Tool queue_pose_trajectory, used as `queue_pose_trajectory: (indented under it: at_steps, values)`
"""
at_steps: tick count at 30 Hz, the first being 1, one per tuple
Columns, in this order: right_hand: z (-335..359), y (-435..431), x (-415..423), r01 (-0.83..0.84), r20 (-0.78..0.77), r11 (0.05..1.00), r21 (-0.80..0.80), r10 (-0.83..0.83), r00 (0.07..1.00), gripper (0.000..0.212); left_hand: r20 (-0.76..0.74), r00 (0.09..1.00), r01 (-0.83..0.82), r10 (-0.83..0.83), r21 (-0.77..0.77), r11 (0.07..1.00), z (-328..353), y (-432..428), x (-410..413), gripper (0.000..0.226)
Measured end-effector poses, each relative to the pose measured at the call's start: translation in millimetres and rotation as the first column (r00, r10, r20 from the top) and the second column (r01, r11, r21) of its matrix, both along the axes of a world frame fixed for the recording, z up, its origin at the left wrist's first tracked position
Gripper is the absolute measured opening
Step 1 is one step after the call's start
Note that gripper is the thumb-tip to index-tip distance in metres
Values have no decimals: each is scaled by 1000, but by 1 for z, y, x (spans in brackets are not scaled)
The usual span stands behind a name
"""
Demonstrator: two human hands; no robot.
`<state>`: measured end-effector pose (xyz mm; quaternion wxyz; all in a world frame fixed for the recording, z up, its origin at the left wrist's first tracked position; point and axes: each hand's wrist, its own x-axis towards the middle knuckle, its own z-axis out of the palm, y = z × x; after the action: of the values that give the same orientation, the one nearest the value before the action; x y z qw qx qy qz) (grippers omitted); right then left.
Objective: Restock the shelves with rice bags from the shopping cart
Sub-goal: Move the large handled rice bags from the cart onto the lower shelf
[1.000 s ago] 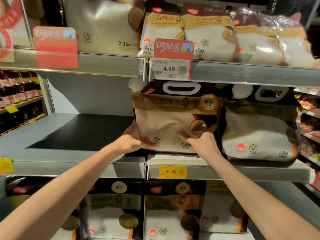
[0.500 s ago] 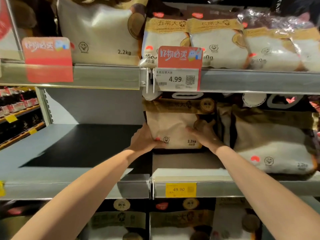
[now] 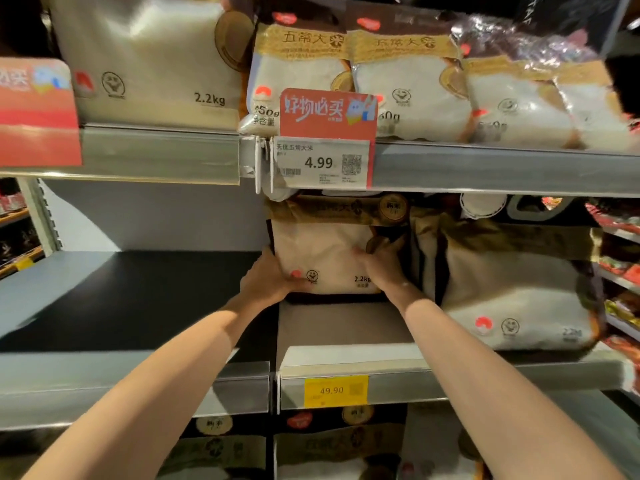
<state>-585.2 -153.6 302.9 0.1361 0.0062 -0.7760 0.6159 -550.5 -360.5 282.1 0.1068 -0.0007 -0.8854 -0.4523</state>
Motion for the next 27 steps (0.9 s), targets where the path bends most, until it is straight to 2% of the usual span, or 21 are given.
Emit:
queue_pose_trajectory:
  at_steps: [2, 3, 4, 5, 6, 7, 9, 13, 18, 21, 24, 27]
  values:
    - [-5, 2, 9, 14, -47, 995, 99, -9, 999, 115, -58, 989, -138, 134, -72, 988, -1, 9, 14, 128]
    - [-9, 2, 15, 33, -80, 980, 194, -18, 997, 118, -166, 964, -234, 209, -147, 961, -2, 12, 18, 118]
    - [-14, 1, 20, 82, -126, 940, 333, -42, 991, 120, -339, 910, -326, 237, -235, 916, -3, 15, 22, 107]
    - [-17, 0, 26, 162, -208, 860, 484, -66, 976, 120, -507, 842, -386, 187, -323, 864, -3, 17, 25, 98]
    - [-21, -1, 30, 248, -309, 759, 602, -65, 949, 118, -609, 789, -405, 86, -409, 818, -4, 20, 26, 93]
    - [-22, -1, 34, 311, -390, 671, 673, -35, 920, 116, -639, 769, -395, -18, -497, 772, -4, 21, 25, 91]
    - [-22, 0, 31, 297, -383, 576, 762, 31, 923, 115, -585, 795, -343, -162, -653, 675, -4, 24, 19, 96]
    - [-19, 1, 19, 207, -270, 551, 808, 35, 962, 116, -464, 847, -258, -259, -785, 563, -4, 17, 2, 121]
    - [-8, 3, 7, 92, -173, 575, 813, 88, 981, 113, -362, 901, -173, -238, -805, 568, 8, 9, -9, 123]
    - [-12, 3, 15, 121, -187, 578, 807, 57, 981, 99, -337, 921, -165, -198, -796, 583, 9, 19, 4, 110]
    - [-16, 6, 36, 53, -156, 732, 679, 73, 985, 75, -269, 948, -81, -172, -723, 686, 12, 29, 23, 88]
    - [-18, 21, 71, -93, 28, 934, 344, 89, 996, 58, -192, 975, 15, -108, -433, 901, 18, 48, 48, 67]
